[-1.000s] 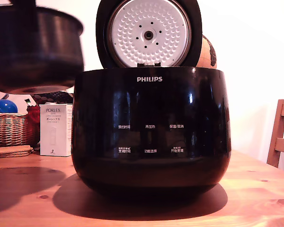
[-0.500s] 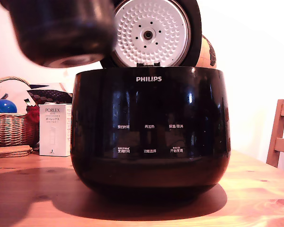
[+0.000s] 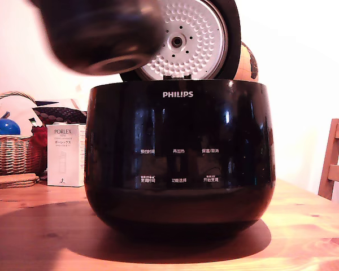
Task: Place the pot you are holding inside the rice cooker
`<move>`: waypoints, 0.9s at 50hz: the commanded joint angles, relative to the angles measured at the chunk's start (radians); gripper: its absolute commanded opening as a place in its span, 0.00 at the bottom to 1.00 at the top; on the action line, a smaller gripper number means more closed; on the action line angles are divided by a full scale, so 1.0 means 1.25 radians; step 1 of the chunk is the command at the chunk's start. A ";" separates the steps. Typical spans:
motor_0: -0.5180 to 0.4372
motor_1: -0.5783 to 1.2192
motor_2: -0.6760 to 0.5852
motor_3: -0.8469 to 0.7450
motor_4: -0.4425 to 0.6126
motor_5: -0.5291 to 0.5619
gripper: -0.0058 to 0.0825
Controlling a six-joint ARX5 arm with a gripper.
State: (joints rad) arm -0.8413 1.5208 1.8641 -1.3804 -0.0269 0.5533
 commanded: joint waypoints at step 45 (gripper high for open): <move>-0.068 0.188 0.096 0.022 0.043 0.067 0.04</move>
State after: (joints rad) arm -0.9226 1.7527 1.9518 -1.3746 0.0280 0.6281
